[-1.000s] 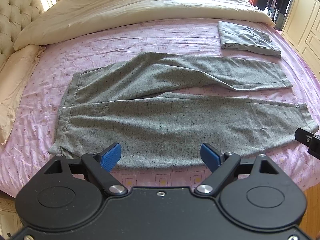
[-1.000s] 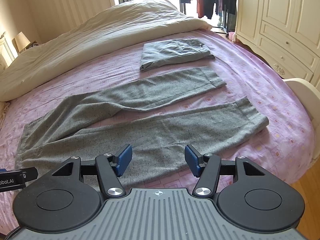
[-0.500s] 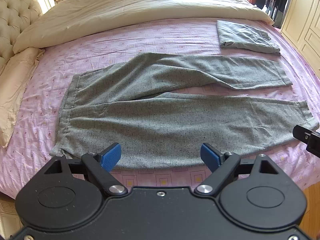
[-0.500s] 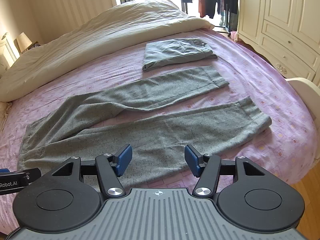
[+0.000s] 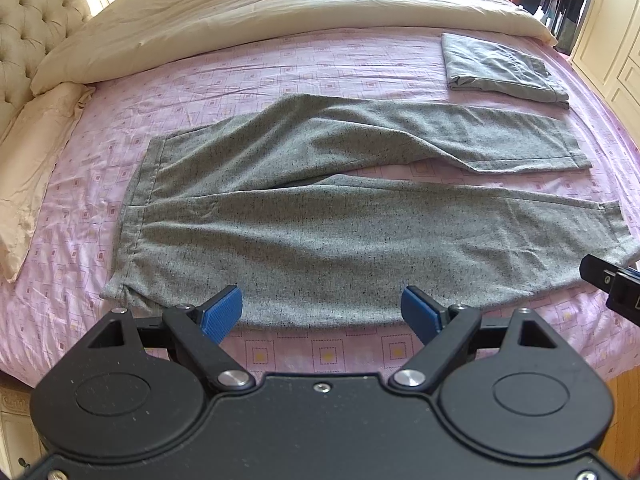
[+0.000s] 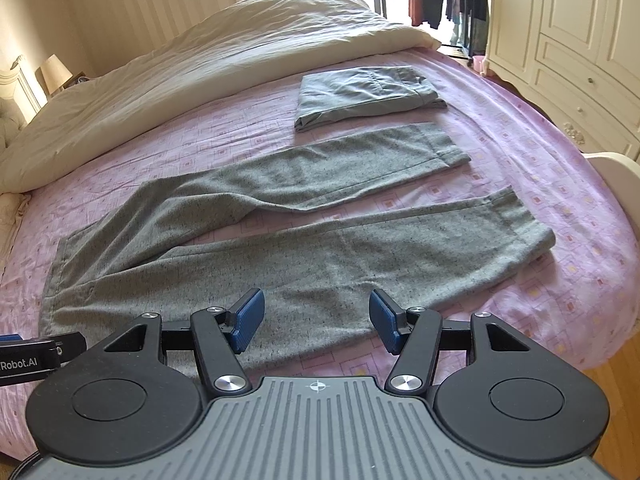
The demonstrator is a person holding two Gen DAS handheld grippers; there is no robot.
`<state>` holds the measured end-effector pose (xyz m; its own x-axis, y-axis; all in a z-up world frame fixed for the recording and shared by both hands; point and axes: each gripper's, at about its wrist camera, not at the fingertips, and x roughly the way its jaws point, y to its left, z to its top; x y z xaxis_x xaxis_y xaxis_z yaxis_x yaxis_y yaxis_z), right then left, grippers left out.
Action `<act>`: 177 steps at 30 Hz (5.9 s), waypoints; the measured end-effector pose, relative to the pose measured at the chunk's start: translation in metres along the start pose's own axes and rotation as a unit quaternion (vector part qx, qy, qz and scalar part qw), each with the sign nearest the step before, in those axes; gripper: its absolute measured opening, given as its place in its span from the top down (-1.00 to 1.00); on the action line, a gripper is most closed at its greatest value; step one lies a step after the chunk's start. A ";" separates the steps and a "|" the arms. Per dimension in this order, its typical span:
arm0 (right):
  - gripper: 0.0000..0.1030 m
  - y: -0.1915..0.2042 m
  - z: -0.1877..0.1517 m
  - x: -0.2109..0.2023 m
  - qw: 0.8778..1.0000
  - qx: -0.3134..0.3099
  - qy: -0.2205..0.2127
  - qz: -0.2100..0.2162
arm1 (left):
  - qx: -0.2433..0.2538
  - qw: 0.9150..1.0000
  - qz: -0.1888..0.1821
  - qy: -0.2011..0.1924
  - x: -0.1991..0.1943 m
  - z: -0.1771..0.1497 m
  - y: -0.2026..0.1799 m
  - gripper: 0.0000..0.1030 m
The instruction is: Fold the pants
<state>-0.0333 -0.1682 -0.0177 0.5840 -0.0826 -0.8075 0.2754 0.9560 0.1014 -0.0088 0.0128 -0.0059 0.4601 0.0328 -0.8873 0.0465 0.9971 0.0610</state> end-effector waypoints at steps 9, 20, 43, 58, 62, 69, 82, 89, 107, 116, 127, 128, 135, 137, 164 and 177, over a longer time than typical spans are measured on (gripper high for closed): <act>-0.10 -0.001 0.001 0.011 1.000 -0.001 0.014 0.011 | -0.005 1.000 0.006 0.010 0.004 0.001 0.000 -0.70; -0.10 0.022 0.005 0.039 0.998 -0.016 0.055 0.019 | -0.015 0.999 0.021 0.040 0.020 0.003 0.020 -0.70; -0.09 -0.053 0.080 0.104 0.996 0.044 0.013 -0.073 | 0.045 0.997 -0.026 0.050 0.105 0.078 -0.001 -0.54; -0.09 -0.161 0.184 0.229 0.997 -0.039 0.042 -0.059 | -0.018 0.997 0.035 0.070 0.116 0.100 -0.049 -0.54; -0.09 -0.184 0.209 0.269 0.995 -0.054 0.057 -0.056 | -0.044 0.994 0.048 0.087 0.118 0.100 -0.062 -0.54; -0.09 -0.219 0.222 0.323 0.991 -0.072 0.106 -0.048 | -0.070 0.989 0.081 0.105 0.113 0.092 -0.068 -0.55; 0.88 -0.197 0.221 0.306 0.977 -0.183 0.110 -0.005 | -0.066 0.985 0.099 0.123 0.118 0.092 -0.084 -0.55; 0.73 -0.241 0.230 0.327 0.987 -0.086 0.123 -0.049 | -0.056 0.988 0.091 0.112 0.117 0.094 -0.086 -0.55; 0.41 -0.104 0.260 0.289 0.947 -0.286 0.073 0.124 | -0.055 0.991 0.100 0.067 0.160 0.212 0.011 -0.55; 0.41 -0.042 0.233 0.335 0.848 -0.507 0.106 0.109 | -0.078 0.986 0.069 0.128 0.220 0.240 0.039 -0.55; 0.38 -0.018 0.223 0.379 0.746 -0.614 0.184 0.181 | -0.096 0.962 -0.035 0.252 0.305 0.269 0.043 -0.56; 0.38 -0.018 0.227 0.381 0.746 -0.609 0.193 0.189 | -0.101 0.961 -0.036 0.257 0.312 0.273 0.044 -0.57; 0.36 -0.027 0.234 0.385 0.756 -0.585 0.198 0.216 | -0.154 0.949 -0.030 0.273 0.352 0.299 0.057 -0.66; 0.35 -0.031 0.230 0.381 0.761 -0.583 0.186 0.216 | -0.166 0.944 -0.021 0.283 0.364 0.301 0.058 -0.66; 0.89 -0.029 0.184 0.271 0.793 -0.590 0.070 0.131 | -0.163 0.965 0.003 0.207 0.251 0.229 0.045 0.82; 0.89 -0.041 0.069 0.168 0.820 -0.563 0.060 0.082 | -0.130 0.980 0.012 0.149 0.146 0.112 0.046 0.82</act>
<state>0.1058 -0.2410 -0.1172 0.4458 0.0362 -0.8944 -0.7183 0.6108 -0.3332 0.1602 0.0554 -0.0816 0.1767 0.0370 -0.9836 -0.2068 0.9784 -0.0004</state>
